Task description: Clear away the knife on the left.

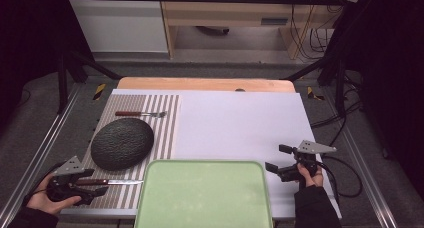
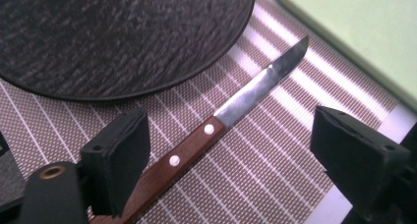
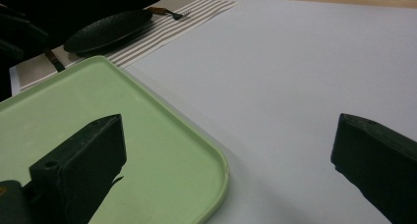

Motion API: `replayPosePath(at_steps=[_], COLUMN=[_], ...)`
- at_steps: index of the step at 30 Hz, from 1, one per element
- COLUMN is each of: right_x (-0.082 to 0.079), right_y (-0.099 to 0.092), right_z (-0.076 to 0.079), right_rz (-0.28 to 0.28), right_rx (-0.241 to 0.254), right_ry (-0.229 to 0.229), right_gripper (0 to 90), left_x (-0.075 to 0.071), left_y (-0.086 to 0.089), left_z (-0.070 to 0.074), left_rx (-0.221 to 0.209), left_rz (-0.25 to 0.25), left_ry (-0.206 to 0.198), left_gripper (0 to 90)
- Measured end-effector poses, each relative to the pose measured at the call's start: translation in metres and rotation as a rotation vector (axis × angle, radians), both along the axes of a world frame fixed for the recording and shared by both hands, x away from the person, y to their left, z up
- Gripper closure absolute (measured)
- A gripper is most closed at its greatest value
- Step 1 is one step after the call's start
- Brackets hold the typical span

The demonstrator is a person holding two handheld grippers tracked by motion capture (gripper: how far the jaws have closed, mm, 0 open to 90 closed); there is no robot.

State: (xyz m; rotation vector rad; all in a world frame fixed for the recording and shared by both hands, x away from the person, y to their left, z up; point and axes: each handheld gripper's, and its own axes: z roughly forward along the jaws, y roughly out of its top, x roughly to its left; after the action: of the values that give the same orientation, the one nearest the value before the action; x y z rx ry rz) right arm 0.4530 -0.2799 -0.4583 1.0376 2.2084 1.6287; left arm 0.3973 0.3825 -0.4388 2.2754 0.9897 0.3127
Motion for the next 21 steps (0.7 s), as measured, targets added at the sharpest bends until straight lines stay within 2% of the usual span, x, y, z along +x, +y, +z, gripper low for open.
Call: replayPosePath(at_steps=[8, 21], right_x=[0.0000, 0.0001], right_y=[-0.0001, 0.0001], right_z=[0.0000, -0.0001], right_rz=[0.000, 0.000], right_rx=[-0.001, -0.003], right_ry=[0.000, 0.002], right_gripper=[0.3, 0.3], left_x=[0.0043, 0.0104], left_y=[-0.0018, -0.0002], left_z=[-0.0054, -0.0105], left_rx=[0.057, 0.136], left_rz=[-0.019, -0.066], left_ry=[0.026, 0.008], left_gripper=[29.3, 46.2])
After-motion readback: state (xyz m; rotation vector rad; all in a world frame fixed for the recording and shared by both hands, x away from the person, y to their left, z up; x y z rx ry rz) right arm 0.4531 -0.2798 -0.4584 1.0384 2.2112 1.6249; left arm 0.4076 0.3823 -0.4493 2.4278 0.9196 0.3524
